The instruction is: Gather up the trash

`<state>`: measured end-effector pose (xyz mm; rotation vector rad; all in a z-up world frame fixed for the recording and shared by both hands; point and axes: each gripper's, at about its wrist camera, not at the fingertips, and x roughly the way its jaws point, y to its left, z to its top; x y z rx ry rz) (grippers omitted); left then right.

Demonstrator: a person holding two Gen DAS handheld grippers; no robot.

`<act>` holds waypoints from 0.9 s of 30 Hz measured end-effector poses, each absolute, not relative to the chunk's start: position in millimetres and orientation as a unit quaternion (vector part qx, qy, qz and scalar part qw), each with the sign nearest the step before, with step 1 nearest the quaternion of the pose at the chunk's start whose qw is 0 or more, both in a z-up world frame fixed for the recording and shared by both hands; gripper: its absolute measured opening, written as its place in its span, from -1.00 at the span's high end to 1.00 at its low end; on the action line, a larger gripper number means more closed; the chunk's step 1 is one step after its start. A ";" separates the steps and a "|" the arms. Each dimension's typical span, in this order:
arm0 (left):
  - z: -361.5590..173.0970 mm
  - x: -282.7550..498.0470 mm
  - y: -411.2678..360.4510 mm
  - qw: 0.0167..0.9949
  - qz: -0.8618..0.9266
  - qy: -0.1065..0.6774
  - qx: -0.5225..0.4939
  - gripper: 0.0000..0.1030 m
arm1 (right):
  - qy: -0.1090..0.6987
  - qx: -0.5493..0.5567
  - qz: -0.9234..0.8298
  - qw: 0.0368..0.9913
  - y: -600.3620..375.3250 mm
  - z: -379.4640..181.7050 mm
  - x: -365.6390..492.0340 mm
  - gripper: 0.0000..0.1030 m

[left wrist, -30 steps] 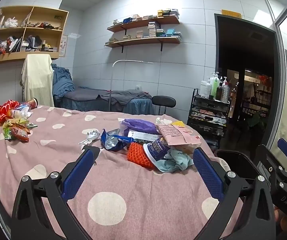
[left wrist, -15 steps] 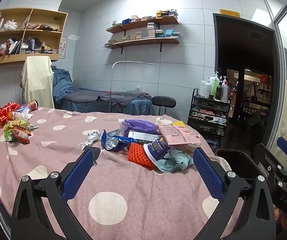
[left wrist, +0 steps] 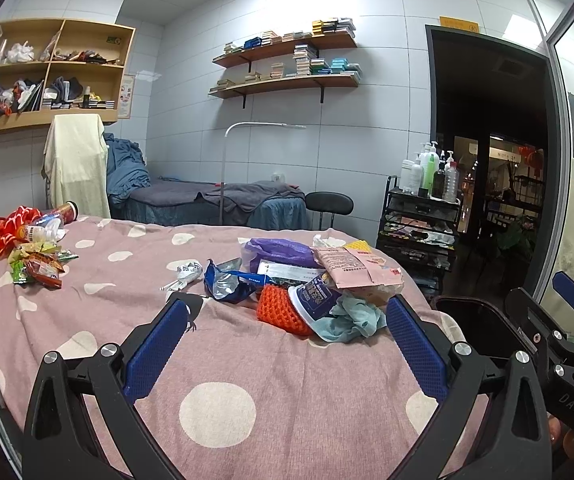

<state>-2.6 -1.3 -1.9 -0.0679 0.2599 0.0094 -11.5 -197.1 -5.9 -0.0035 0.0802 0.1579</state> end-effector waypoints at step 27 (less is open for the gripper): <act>-6.0 -3.5 0.8 0.990 0.006 0.135 -0.032 -0.90 | 0.051 -0.003 0.086 0.995 -194.2 -8.2 -11.1 -0.91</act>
